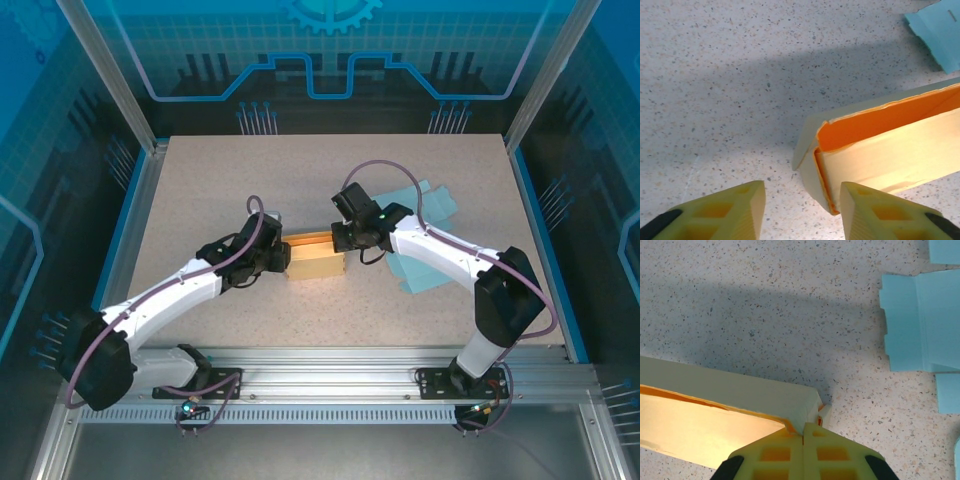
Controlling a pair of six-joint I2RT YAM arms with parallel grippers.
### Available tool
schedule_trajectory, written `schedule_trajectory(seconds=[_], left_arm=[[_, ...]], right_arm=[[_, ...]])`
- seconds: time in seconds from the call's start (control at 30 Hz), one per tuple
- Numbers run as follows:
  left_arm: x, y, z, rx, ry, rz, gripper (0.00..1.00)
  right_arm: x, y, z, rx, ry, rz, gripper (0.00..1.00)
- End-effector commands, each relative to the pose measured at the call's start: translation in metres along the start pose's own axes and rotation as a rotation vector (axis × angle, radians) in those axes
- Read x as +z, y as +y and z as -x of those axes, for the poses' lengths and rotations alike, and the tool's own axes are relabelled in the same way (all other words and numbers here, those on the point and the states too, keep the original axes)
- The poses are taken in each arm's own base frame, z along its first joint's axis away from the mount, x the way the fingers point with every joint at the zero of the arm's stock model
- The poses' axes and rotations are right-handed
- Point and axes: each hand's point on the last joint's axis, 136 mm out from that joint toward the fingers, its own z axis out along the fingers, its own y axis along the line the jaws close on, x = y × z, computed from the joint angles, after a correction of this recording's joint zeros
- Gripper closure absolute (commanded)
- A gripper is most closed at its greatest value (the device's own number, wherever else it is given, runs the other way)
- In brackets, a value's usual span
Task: Fold the paper box
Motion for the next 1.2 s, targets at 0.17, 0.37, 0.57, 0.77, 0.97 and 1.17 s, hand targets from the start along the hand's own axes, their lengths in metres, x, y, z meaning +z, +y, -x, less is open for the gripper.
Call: schedule_trajectory(seconds=[0.17,0.37,0.57,0.77,0.97,1.17], left_arm=[[0.0,-0.001,0.023,0.059,-0.028,0.03,0.59],[0.011,-0.002,0.026,0.077,-0.011,0.044,0.61],[0.014,-0.006,0.03,0.077,-0.01,0.027,0.74],[0.009,-0.015,0.031,0.056,0.001,-0.02,0.87],[0.006,-0.024,0.027,0.023,0.031,-0.078,0.93],[0.005,-0.025,0.026,0.017,0.04,-0.081,0.99]], right_arm=[[0.009,-0.004,-0.04,-0.016,0.133,-0.016,1.0],[0.008,-0.004,-0.038,-0.018,0.128,-0.015,1.0],[0.009,-0.004,-0.039,-0.018,0.131,-0.017,1.0],[0.009,-0.005,-0.039,-0.016,0.129,-0.018,1.0],[0.011,-0.005,-0.039,-0.015,0.132,-0.02,1.0],[0.011,-0.004,-0.04,-0.019,0.132,-0.016,1.0]])
